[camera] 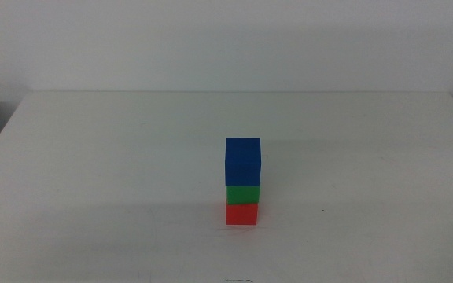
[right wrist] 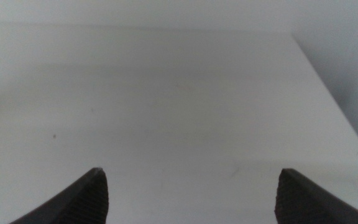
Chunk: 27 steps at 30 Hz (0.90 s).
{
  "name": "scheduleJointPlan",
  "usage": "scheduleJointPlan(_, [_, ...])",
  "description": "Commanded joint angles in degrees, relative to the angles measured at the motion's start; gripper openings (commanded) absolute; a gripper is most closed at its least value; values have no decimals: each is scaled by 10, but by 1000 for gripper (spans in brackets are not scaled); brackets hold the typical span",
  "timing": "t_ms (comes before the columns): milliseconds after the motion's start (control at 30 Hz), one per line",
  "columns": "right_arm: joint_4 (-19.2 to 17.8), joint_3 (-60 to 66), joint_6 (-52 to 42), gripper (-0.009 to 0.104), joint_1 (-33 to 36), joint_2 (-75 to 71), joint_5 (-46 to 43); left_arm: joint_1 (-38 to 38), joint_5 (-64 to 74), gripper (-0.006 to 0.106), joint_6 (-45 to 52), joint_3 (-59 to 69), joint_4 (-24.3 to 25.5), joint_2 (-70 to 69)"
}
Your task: Stack red cubes first, then green, then blue cubes in a specific spot.
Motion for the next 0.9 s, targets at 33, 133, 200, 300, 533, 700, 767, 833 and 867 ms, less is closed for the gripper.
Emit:
scheduleJointPlan(33, [-11,-9,-6,72,-4,-11,-59,1,-134,94,-4,20,-6,-12])
scheduleJointPlan(133, [-11,-9,-6,72,-4,-18,-78,1,-135,94,-4,43,-6,-12])
scheduleJointPlan(200, [-11,-9,-6,72,-4,-22,-83,1,-103,94,-4,43,-6,-12])
scheduleJointPlan(300, [-11,-9,-6,72,-4,-38,-83,1,-89,94,-4,43,-6,-12])
scheduleJointPlan(533, [-9,-9,-6,72,-7,-56,-90,1,-62,94,-4,43,8,-12])
scheduleJointPlan(700, [-9,-9,-6,72,-11,-56,-90,1,-60,94,-4,43,10,-12])
scheduleJointPlan(767, [-9,-9,-6,72,-11,-56,-89,1,-60,94,-4,43,10,-12])
scheduleJointPlan(833, [-9,-9,-6,72,-11,-56,-89,1,-63,94,-4,43,22,-12])
scheduleJointPlan(867, [-9,-9,-6,72,-11,-56,-89,1,-63,94,-4,43,24,-12])
